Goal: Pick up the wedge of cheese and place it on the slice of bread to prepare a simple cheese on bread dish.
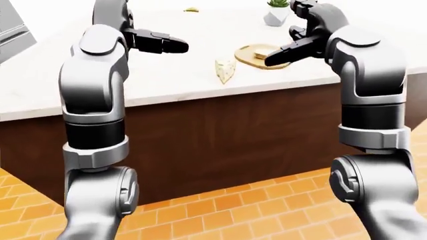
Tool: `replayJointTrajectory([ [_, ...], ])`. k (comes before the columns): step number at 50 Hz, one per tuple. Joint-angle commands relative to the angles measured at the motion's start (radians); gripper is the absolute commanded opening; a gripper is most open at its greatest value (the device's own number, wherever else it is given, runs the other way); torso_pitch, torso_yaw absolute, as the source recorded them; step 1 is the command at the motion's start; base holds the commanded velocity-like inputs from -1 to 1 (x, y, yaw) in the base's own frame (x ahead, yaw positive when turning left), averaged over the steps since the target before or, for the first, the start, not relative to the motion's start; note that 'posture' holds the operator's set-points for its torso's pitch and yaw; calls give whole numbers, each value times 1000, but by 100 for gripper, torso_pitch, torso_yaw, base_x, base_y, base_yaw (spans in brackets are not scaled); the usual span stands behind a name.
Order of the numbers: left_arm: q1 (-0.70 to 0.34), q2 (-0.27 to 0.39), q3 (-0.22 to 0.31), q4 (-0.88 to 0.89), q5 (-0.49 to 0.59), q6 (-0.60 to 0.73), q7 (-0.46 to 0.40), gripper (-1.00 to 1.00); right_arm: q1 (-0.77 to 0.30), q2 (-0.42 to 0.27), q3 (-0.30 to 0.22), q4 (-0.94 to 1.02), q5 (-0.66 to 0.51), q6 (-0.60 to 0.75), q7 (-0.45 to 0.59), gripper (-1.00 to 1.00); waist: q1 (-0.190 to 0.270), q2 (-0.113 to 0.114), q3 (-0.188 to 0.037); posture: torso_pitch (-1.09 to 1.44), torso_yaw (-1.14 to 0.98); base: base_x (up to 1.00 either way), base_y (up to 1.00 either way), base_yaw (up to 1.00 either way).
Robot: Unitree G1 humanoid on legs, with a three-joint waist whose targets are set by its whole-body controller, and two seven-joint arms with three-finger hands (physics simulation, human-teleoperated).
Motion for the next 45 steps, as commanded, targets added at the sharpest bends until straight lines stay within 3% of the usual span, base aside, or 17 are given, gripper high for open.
replayJointTrajectory([
  [1, -36, 3, -2, -21, 2, -25, -1, 100, -26, -15, -12, -30, -11, -17, 1, 100, -3, -2, -20, 0, 0, 31, 0, 0],
  [3, -39, 2, -3, -23, 4, -23, -2, 100, -26, -15, -14, -35, -13, -13, 3, 100, 4, -60, -35, 0, 0, 30, 0, 0],
  [6, -34, -2, -4, -28, 7, -24, -2, 100, -28, -11, -15, -29, -15, -17, 5, 100, -2, -53, -17, 0, 0, 31, 0, 0],
  [14, -36, -2, -2, -21, 12, -29, -4, 100, -6, -3, -17, -29, -19, -37, 4, 100, -23, 22, -15, 0, 0, 31, 0, 0],
  [17, -46, -5, -3, -9, 13, -33, -2, 100, -11, -6, -18, -26, -20, -37, 6, 100, -34, 97, -38, 0, 0, 32, 0, 0],
  [18, -47, -6, -1, -10, 11, -32, -1, 100, -8, -5, -19, -28, -19, -37, 6, 100, -30, 74, -38, 0, 0, 31, 0, 0],
  [20, -42, -11, -4, -12, 12, -35, 1, 100, -3, -5, -18, -24, -20, -42, 6, 100, -29, 90, -24, 0, 0, 31, 0, 0],
  [26, -42, -11, -6, -27, 14, -21, 0, 100, 0, -8, -17, -43, -20, -29, 16, 100, -12, 40, -24, 0, 0, 31, 0, 0],
  [27, -44, -11, -6, -30, 14, -18, -1, 100, -10, -10, -14, -43, -24, -22, 17, 100, -11, 23, 5, 0, 0, 0, 0, 0],
  [30, -44, -11, -6, -33, 15, -16, -2, 100, 3, -5, -15, -54, -25, -27, 17, 100, -12, -35, -13, 0, 0, 0, 0, 0],
  [32, -41, -11, -5, -34, 15, -17, -2, 100, 0, -5, -11, -57, -29, -24, 20, 100, -6, -19, -11, 0, 0, 0, 0, 0],
  [36, -33, -11, -4, -39, 15, -17, -3, 100, -24, -7, -7, -38, -38, -13, 28, 100, -6, -36, -5, 0, 0, 0, 0, 0],
  [39, -33, -10, -4, -41, 15, -15, -3, 100, 0, 1, -8, -57, -43, -16, 27, 100, -12, -13, 8, 0, 0, 0, 0, 0],
  [40, -35, -10, -5, -41, 16, -13, -4, 100, -8, -1, -8, -52, -45, -13, 30, 100, -13, 8, -16, 0, 0, 12, 0, 0],
  [42, -37, -11, -6, -42, 16, -11, -4, 100, -21, -5, -6, -43, -48, -9, 36, 100, -17, 64, 4, 0, 0, 30, 0, 0],
  [44, -38, -13, -9, -43, 19, -10, -4, 100, -25, -7, -6, -36, -52, -12, 40, 100, -19, 44, -8, 0, 0, 39, 0, 0],
  [45, -41, -13, -9, -43, 20, -9, -5, 100, -11, -4, -8, -47, -54, -16, 38, 100, -24, 59, -5, 0, 0, 39, 0, 0],
])
